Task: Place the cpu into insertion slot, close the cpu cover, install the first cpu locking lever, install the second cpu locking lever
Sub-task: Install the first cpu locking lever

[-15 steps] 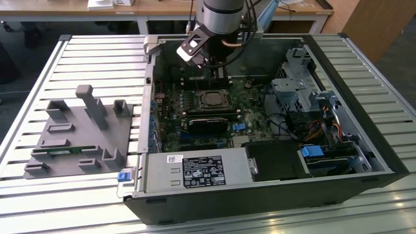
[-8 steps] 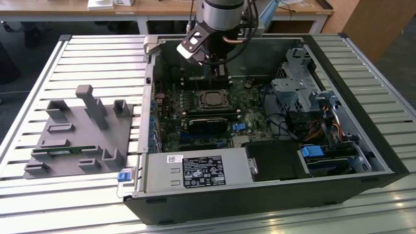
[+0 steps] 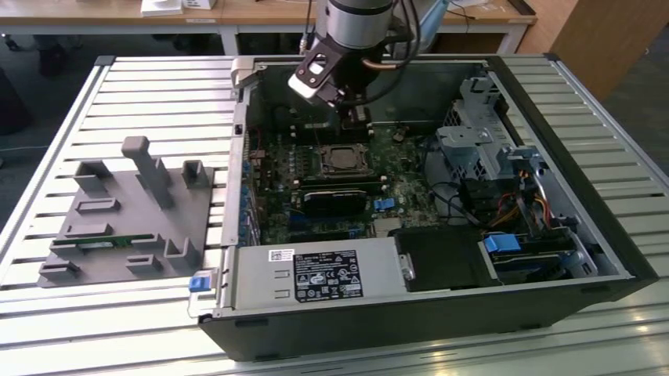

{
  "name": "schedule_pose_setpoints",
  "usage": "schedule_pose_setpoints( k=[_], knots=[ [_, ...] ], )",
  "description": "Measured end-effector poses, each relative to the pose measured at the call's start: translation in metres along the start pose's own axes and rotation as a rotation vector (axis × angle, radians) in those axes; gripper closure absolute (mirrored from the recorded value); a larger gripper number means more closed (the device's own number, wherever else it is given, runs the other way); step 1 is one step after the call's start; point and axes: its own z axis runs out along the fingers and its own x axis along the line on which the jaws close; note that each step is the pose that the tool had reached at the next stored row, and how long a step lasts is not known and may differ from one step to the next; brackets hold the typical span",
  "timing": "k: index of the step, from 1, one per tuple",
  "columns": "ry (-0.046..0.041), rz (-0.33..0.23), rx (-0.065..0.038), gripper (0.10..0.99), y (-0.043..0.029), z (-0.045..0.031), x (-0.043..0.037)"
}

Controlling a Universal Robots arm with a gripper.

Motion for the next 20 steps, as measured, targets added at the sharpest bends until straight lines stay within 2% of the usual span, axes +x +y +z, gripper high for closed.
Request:
schedule_pose_setpoints(
  k=[6,13,20],
  knots=[
    [0.0003,-0.068,0.004,0.98,0.0,0.0001,0.0],
    [-0.0031,-0.104,0.007,0.98,-0.0003,0.0001,0.0001],
    [-0.0021,-0.209,0.013,0.98,-0.0003,0.0007,0.0001]
  ],
)
